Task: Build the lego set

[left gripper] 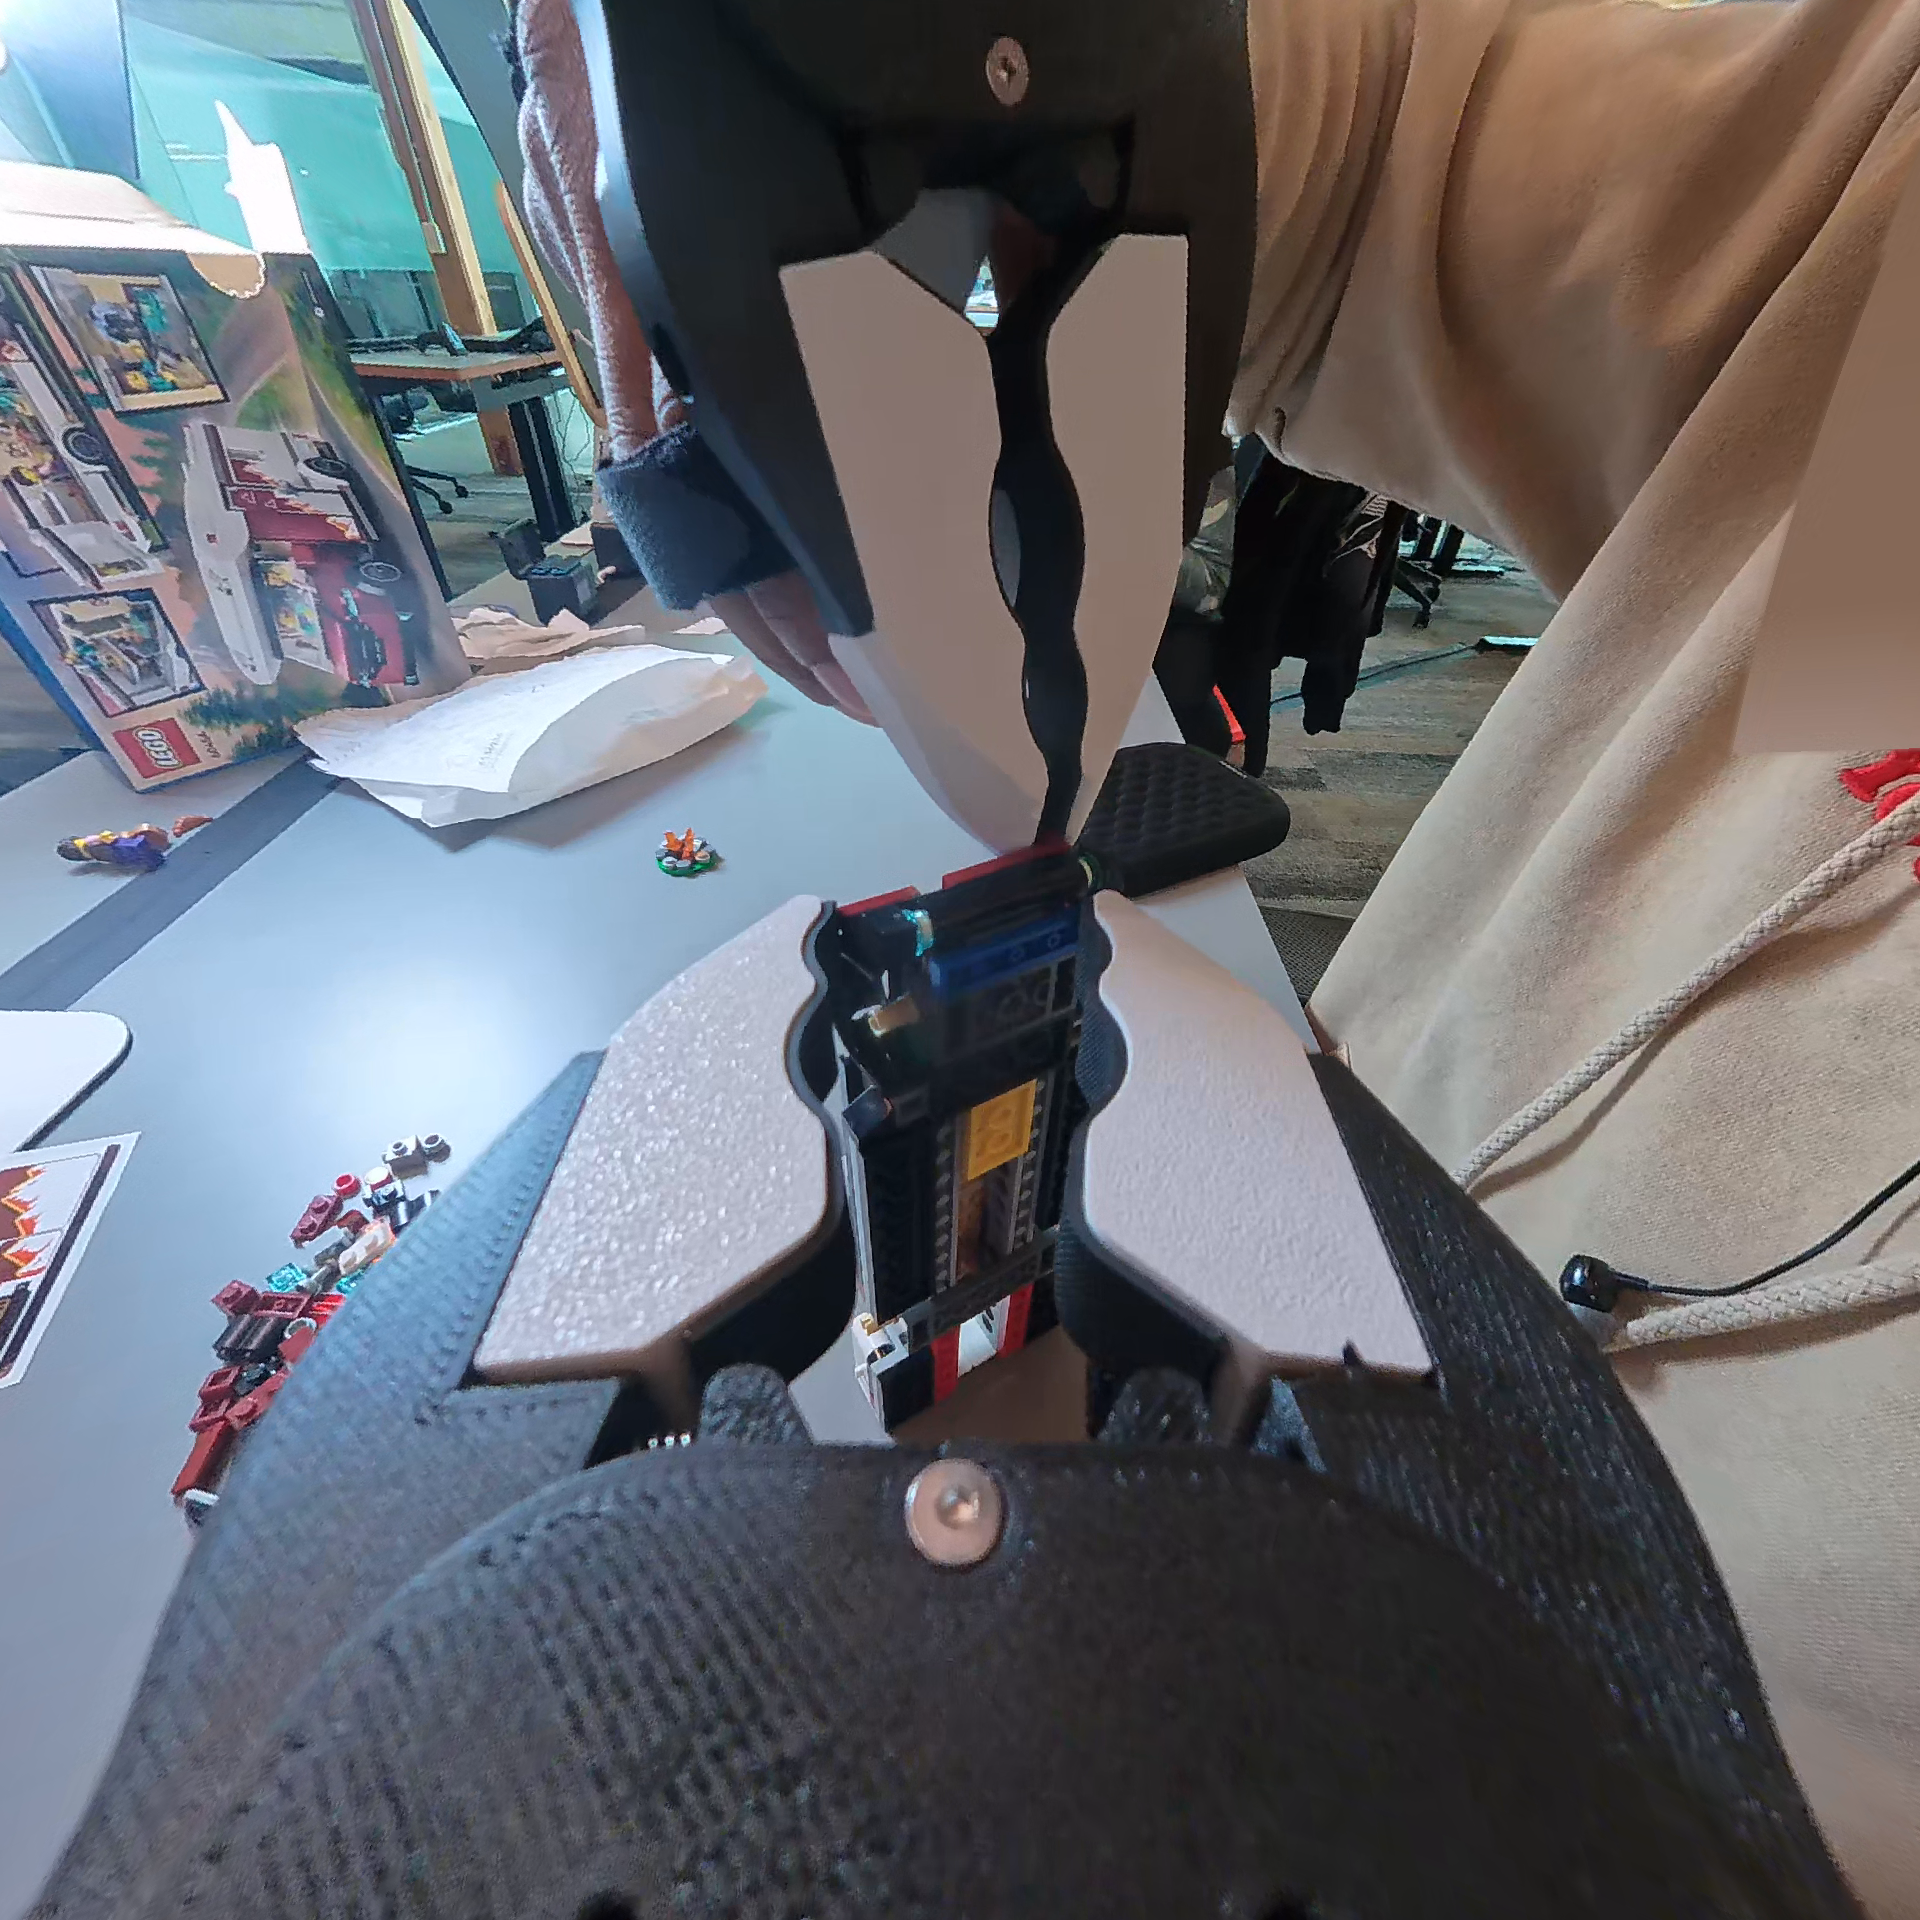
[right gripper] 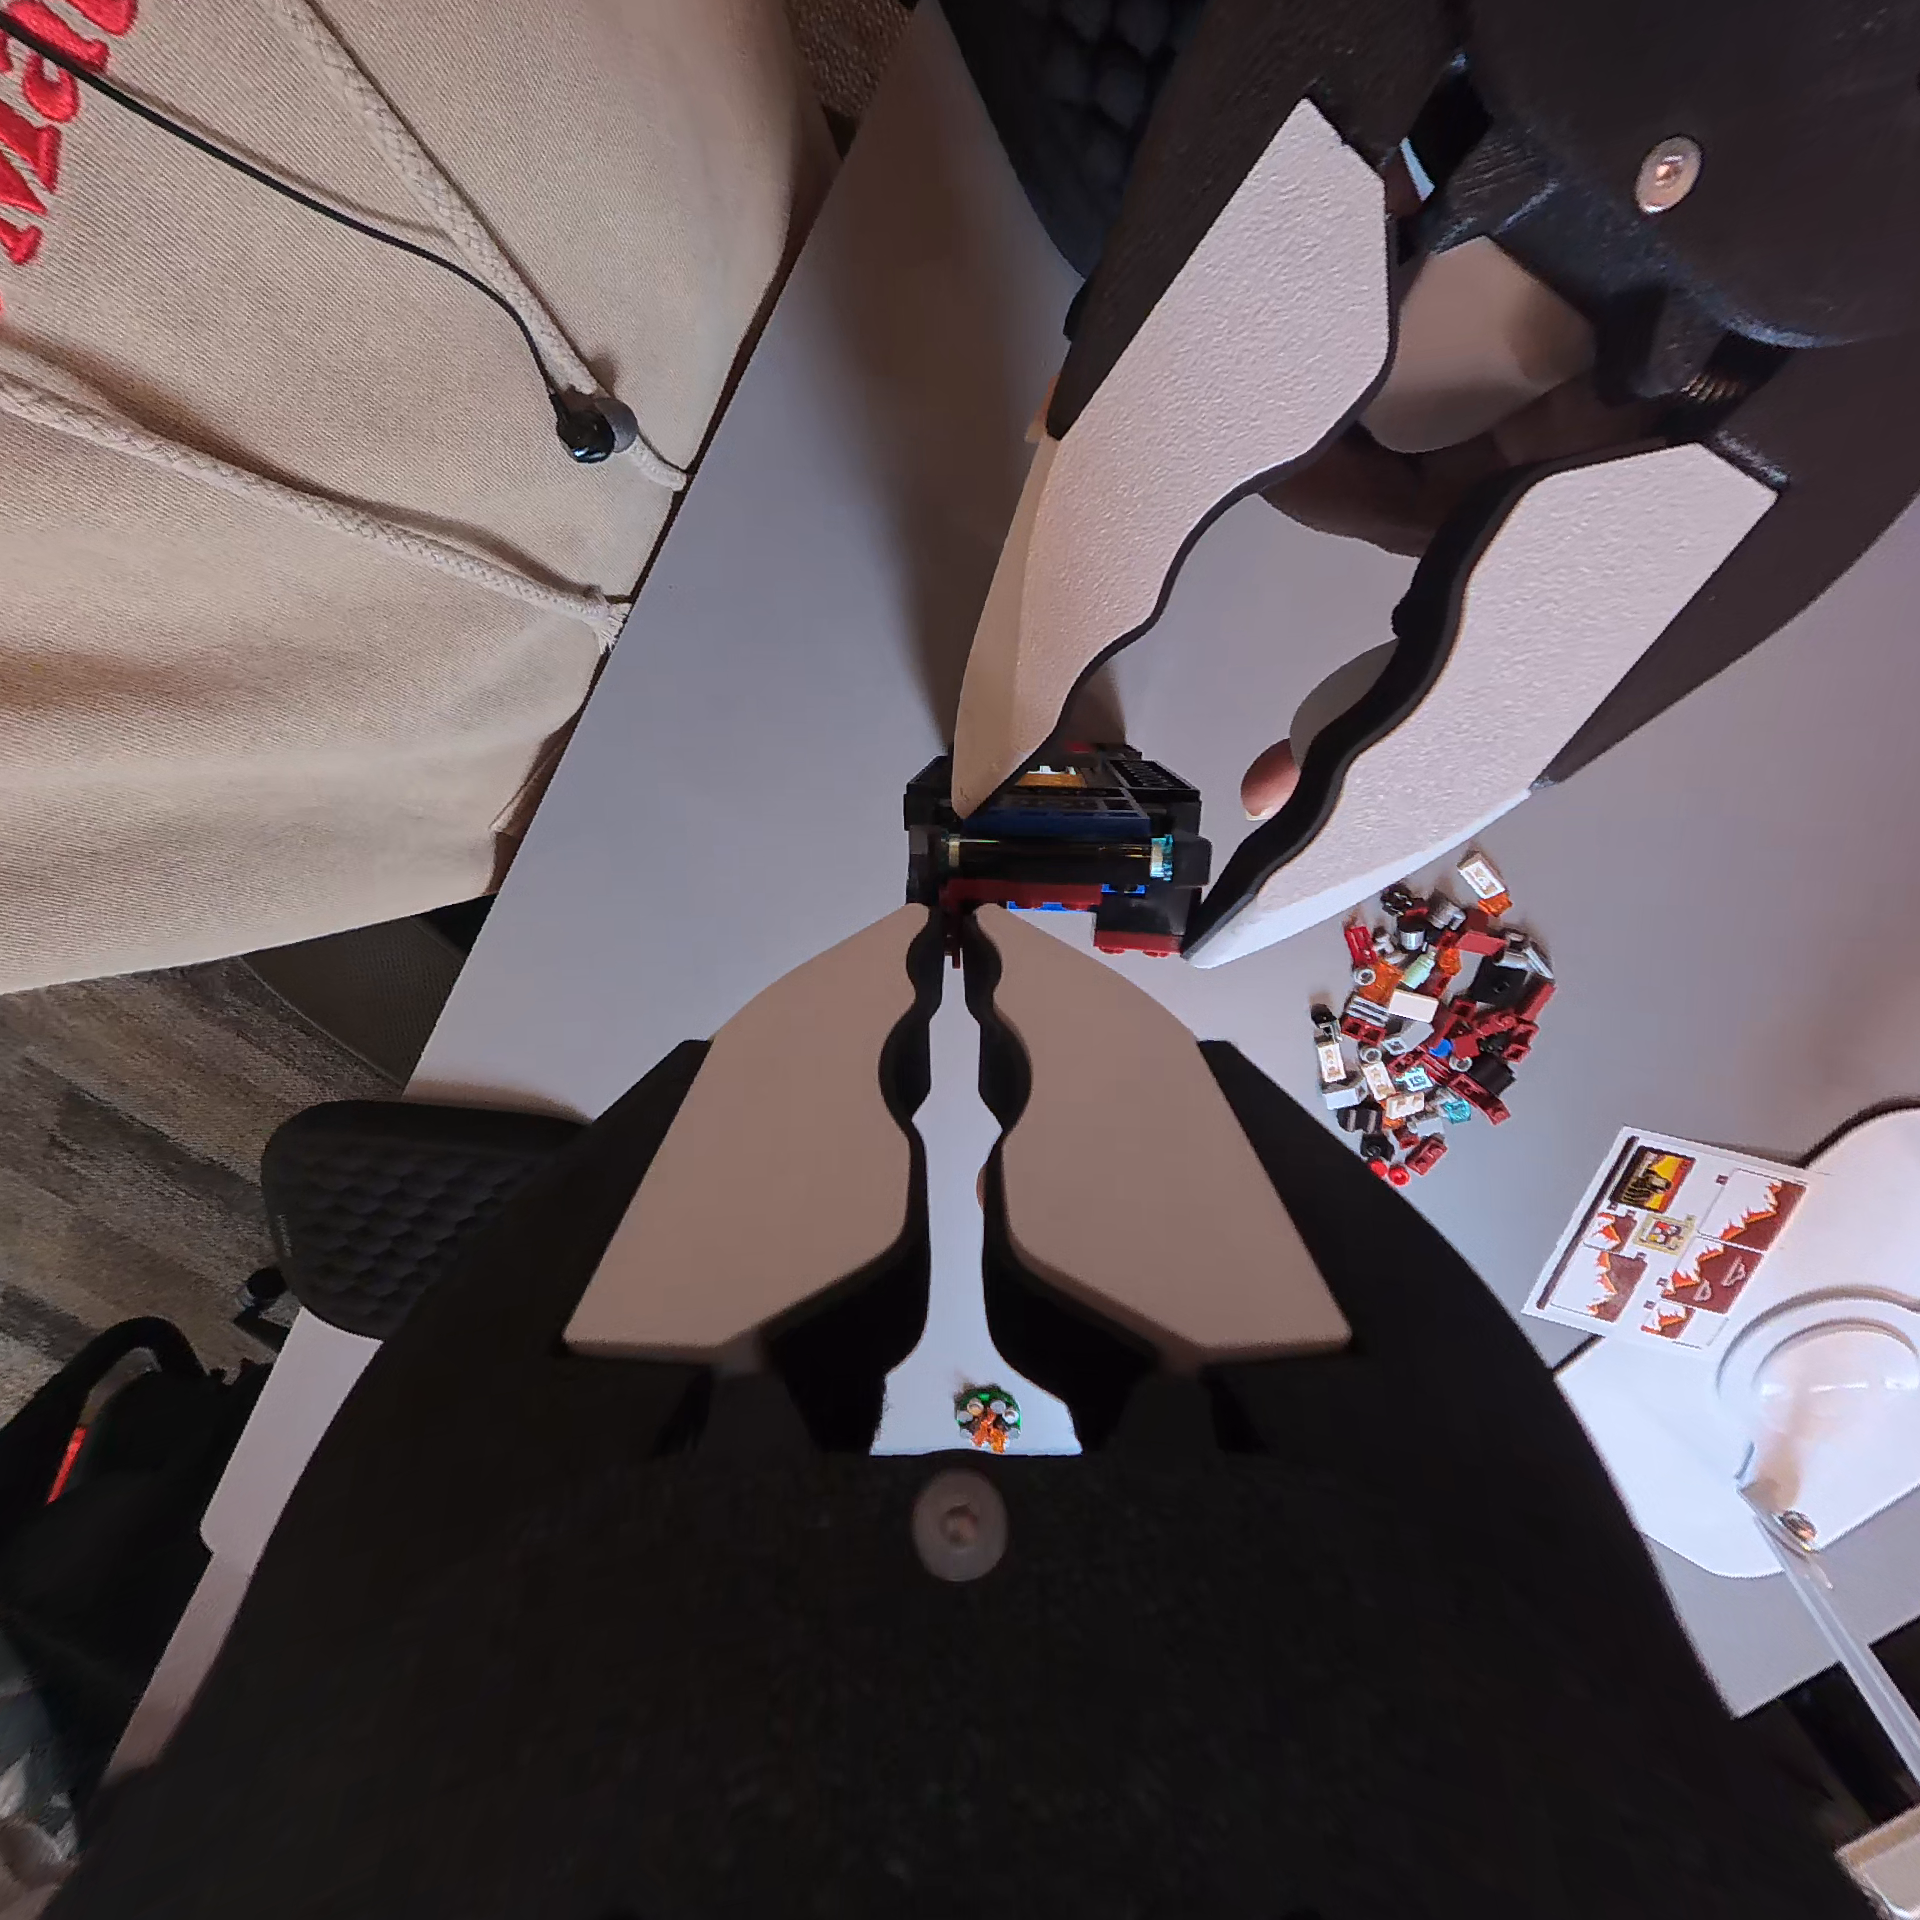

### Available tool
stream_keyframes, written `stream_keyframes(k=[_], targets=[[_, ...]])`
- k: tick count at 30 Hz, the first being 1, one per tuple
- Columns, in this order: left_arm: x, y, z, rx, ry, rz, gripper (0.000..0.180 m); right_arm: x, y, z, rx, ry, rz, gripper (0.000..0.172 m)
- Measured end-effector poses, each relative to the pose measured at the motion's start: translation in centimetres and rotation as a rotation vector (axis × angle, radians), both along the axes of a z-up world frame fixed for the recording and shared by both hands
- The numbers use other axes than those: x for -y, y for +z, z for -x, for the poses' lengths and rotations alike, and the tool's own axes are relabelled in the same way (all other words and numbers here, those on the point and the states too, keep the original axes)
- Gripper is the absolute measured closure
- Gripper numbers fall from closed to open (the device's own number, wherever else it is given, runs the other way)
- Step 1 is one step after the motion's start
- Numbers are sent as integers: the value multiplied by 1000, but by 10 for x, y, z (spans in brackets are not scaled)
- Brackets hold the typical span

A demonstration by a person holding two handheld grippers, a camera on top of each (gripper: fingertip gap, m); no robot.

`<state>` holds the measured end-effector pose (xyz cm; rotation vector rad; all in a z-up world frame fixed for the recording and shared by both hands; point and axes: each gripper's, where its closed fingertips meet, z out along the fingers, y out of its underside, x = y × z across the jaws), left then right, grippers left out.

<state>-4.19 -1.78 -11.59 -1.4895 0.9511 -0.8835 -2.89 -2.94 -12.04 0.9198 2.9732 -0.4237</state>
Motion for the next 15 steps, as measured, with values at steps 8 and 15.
stream_keyframes(k=[8,15], targets=[[1,0,0,9,26,-19,137,0,0,-1,2,-9,-9,169],[3,1,3,1,27,-46,138,0,1,3,-35,-20,-36,164]])
